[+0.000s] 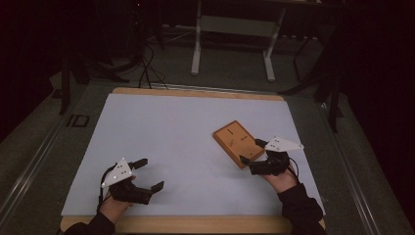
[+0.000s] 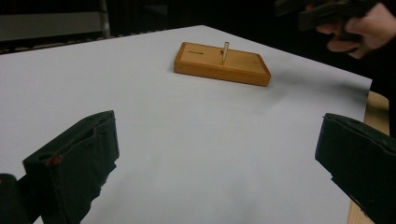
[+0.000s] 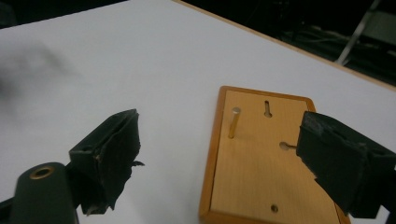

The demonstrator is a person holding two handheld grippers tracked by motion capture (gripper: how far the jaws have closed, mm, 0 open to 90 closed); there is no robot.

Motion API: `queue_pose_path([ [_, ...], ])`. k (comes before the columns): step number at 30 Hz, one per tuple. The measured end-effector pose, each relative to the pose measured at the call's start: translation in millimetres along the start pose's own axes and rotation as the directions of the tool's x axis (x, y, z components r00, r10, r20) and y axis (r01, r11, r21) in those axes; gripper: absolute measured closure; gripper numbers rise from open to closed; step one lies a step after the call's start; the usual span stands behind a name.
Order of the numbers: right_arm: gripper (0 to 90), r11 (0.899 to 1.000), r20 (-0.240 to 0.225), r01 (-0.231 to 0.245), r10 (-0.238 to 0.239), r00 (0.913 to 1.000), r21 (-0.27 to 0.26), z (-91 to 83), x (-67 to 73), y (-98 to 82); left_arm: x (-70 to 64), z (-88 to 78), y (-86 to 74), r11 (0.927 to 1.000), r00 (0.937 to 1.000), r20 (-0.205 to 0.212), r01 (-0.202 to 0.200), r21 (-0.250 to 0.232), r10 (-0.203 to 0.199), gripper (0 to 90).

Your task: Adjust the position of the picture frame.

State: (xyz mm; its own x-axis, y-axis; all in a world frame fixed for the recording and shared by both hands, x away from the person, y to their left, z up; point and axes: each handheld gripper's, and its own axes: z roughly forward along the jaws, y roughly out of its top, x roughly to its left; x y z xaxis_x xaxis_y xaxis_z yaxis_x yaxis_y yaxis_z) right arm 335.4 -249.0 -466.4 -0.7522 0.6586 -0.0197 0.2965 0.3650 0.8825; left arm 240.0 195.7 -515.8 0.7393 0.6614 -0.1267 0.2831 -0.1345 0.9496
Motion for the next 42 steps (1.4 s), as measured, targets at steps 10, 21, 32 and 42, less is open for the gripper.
queue_pose_path([
  [10, 36.3, 0.998, -0.034, -0.002, 0.004, 0.9994, 0.070, 48.9, -17.2, -3.2, 0.6, -0.5, -0.6, 1.0000, 1.0000, 0.001, -0.002, 0.007, 0.002, 0.0],
  [21, 62.3, 0.993, -0.047, -0.018, 0.024, 0.9986, 0.120, 84.7, -25.1, -12.8, 0.5, -2.2, -0.8, 0.9999, 0.9999, -0.006, -0.012, 0.009, 0.012, 0.0],
  [32, 79.0, 0.989, -0.015, -0.057, 0.059, 0.9981, 0.133, 95.6, -25.2, -20.6, 0.8, -2.7, -1.3, 0.9999, 1.0000, -0.002, -0.008, 0.009, 0.008, 0.0],
  [42, 84.7, 0.991, -0.005, -0.050, 0.051, 0.9987, 0.124, 98.3, -23.7, -21.5, 1.4, -1.5, -2.4, 0.9997, 1.0000, -0.004, -0.007, 0.022, 0.007, 0.0],
])
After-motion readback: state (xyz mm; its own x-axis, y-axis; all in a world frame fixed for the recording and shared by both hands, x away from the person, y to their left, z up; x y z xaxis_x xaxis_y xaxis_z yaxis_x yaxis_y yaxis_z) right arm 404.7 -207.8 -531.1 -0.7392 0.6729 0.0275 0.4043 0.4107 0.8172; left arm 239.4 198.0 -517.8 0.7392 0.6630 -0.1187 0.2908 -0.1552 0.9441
